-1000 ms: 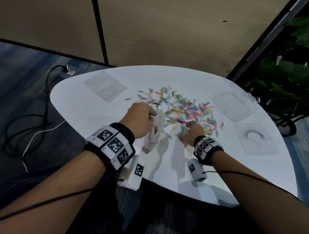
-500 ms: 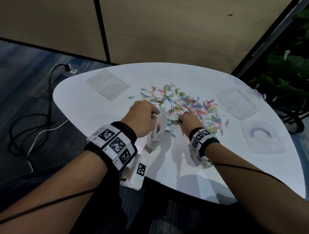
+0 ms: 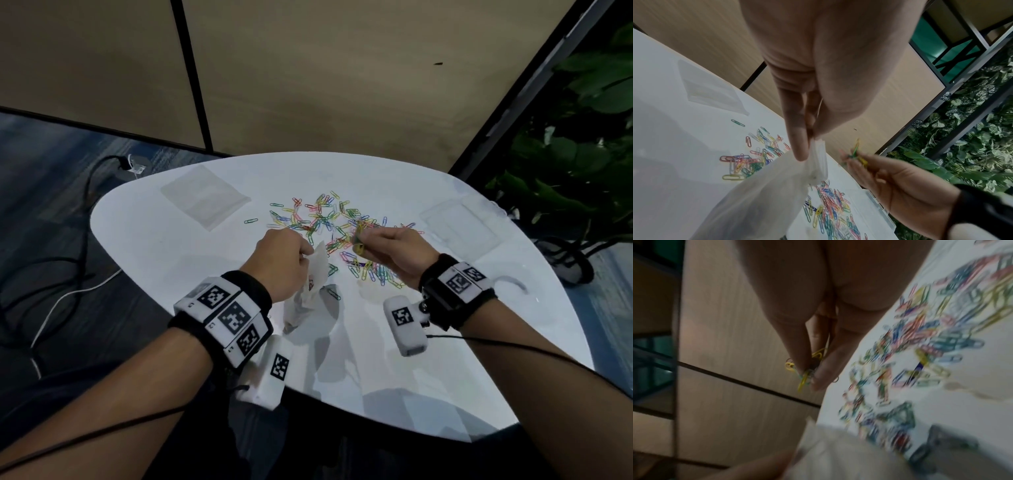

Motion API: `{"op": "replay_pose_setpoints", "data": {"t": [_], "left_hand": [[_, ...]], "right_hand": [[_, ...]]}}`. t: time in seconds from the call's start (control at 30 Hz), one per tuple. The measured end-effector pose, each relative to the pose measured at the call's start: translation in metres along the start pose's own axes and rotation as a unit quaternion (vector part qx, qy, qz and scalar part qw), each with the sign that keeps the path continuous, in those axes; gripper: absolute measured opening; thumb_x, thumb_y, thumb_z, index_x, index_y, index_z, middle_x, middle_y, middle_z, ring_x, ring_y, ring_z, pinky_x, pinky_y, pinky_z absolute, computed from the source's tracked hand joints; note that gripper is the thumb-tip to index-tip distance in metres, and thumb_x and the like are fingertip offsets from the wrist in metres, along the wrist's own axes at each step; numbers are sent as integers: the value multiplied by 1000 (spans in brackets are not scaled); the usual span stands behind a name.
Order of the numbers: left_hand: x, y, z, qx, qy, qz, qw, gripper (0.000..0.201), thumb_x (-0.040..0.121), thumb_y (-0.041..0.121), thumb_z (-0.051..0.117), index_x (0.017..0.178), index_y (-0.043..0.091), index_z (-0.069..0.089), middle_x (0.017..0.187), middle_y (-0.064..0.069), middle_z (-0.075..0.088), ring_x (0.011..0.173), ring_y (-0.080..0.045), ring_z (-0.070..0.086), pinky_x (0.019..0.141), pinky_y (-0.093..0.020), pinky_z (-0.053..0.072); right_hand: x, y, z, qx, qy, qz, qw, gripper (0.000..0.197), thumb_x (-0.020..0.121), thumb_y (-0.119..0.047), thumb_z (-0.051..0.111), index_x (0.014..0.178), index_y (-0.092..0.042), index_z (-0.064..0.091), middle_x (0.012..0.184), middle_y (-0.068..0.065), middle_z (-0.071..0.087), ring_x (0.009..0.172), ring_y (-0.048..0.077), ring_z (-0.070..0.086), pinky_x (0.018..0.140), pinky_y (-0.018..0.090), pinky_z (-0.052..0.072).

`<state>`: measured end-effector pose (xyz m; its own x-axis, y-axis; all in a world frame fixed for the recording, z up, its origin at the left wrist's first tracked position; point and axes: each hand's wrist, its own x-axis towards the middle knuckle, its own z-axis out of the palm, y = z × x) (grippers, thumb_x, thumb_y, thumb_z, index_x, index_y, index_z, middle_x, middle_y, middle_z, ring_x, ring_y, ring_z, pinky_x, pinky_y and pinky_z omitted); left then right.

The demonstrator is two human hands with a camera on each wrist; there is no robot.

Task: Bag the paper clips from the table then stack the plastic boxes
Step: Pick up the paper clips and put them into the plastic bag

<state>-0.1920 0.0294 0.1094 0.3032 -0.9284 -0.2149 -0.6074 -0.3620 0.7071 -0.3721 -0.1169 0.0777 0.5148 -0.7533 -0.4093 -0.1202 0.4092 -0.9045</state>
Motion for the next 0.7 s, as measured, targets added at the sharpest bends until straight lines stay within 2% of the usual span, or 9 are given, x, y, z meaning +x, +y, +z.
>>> {"op": "replay_pose_setpoints", "data": {"t": [0.07, 0.13, 0.2, 0.33, 0.43, 0.5, 0.6, 0.63, 0.7], "left_hand": [[0, 3, 2, -3, 5, -3, 1000, 29, 91, 2, 52, 112, 3, 72, 108, -18, 72, 101, -37, 69, 94, -43, 57], [0, 5, 5, -5, 9, -3, 1000, 31, 91, 4, 54, 118, 6, 70, 111, -16, 72, 102, -34, 70, 95, -43, 56], [0, 6, 8, -10, 14, -3, 1000, 31, 90, 6, 57, 116, 8, 71, 109, -15, 72, 98, -32, 71, 93, -42, 57], [-3, 8, 10, 15, 17, 7, 1000, 30, 89, 6, 56, 112, 11, 74, 100, -13, 75, 94, -30, 70, 93, -40, 56], [-5, 10, 8, 30, 23, 16, 999, 28, 90, 7, 57, 110, 12, 75, 98, -11, 75, 94, -28, 68, 92, -38, 55], [-5, 10, 7, 30, 28, 15, 999, 30, 91, 7, 56, 116, 11, 73, 106, -11, 74, 102, -28, 68, 97, -38, 54], [-4, 7, 5, 30, 29, 15, 999, 33, 92, 6, 54, 120, 10, 70, 117, -12, 71, 112, -29, 65, 102, -39, 51], [-3, 6, 4, 31, 28, 16, 999, 32, 92, 6, 53, 120, 10, 70, 118, -12, 71, 113, -30, 64, 102, -39, 51], [-2, 4, 3, 34, 26, 17, 999, 31, 91, 5, 52, 114, 10, 73, 111, -14, 72, 108, -32, 65, 97, -40, 53]], "right_hand": [[-16, -1, 16, 2, -63, 2, 998, 24, 89, -5, 65, 109, 9, 67, 108, 18, 72, 95, 21, 71, 86, 25, 57], [-26, 7, 31, -39, -87, 4, 995, 20, 88, -4, 67, 103, 8, 70, 100, 17, 73, 89, 21, 72, 86, 29, 58], [-32, 17, 46, -192, -69, -35, 978, 11, 85, -9, 72, 91, -1, 75, 88, 13, 76, 80, 22, 73, 82, 33, 60], [-44, 17, 71, -481, -48, -126, 866, 19, 85, -10, 60, 87, -17, 78, 73, 3, 69, 63, 14, 62, 61, 24, 49], [-49, 0, 72, -519, -90, -123, 841, 26, 88, -9, 56, 102, -17, 76, 85, 5, 73, 75, 16, 67, 73, 24, 50], [-43, -11, 60, -488, -62, -125, 862, 29, 86, -4, 55, 101, -15, 77, 87, 3, 77, 77, 13, 73, 83, 27, 56], [-24, -13, 33, -438, 20, -109, 892, 34, 82, 5, 50, 96, -12, 77, 87, 4, 76, 73, 15, 73, 81, 34, 60], [-15, -8, 25, -476, 41, -113, 871, 35, 84, 4, 50, 99, -13, 76, 96, 6, 75, 77, 15, 71, 85, 30, 58], [3, 11, 7, -602, 23, -108, 791, 39, 90, -4, 50, 120, -20, 68, 128, 7, 65, 103, 17, 63, 100, 28, 47]]}}
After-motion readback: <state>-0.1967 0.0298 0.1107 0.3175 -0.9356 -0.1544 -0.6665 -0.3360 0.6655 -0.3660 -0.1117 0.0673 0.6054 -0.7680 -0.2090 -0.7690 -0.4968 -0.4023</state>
